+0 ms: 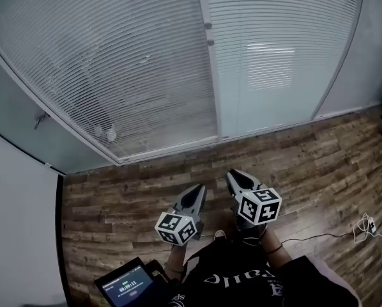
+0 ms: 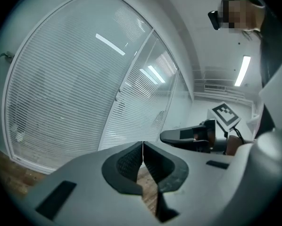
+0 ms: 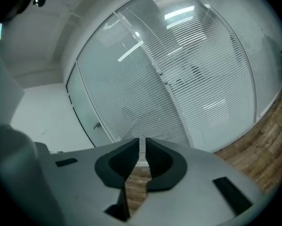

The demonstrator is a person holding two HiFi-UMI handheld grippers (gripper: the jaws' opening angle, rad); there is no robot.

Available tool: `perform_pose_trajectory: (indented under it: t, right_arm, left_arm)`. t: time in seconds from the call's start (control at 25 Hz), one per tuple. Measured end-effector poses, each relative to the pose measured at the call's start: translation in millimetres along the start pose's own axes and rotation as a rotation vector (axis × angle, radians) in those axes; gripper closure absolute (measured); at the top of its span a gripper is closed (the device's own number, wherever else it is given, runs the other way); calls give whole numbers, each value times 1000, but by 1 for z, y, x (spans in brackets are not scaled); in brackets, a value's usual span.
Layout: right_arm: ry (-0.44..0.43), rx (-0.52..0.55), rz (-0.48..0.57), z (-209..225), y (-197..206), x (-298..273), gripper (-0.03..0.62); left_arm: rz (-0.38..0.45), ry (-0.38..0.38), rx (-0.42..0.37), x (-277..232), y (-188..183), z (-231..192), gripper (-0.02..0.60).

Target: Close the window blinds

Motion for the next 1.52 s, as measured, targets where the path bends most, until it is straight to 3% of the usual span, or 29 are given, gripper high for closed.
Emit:
perform_pose_trajectory:
  t: [0.4,0.64,0.96,1.2,1.52]
  right_arm:
    - [55,20,13,-13,20,82,540]
    - [32,30,20,0,28,153,540]
    - [-19,60,-21,11,56,248,540]
    - [-63,64,-34,14,65,277,540]
    - [-108,102,-36,7,83,314,540]
  left_arm:
    - [58,48,28,23,7,53,577]
    - [74,49,29,31,28,128,577]
    - [81,-5,27,78,76,233,577]
    - [61,-60,15,94,94,263,577]
    - [57,-79,11,115,113,297,577]
Point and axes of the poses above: the fingertips, and each gripper's own axes: x backward along the fingers, z to its right, y out of its underside, the point moved 9 cm from there along x, backward along the fingers, and after that the axes turned 4 degrees about -y, right-handed, at the moved point
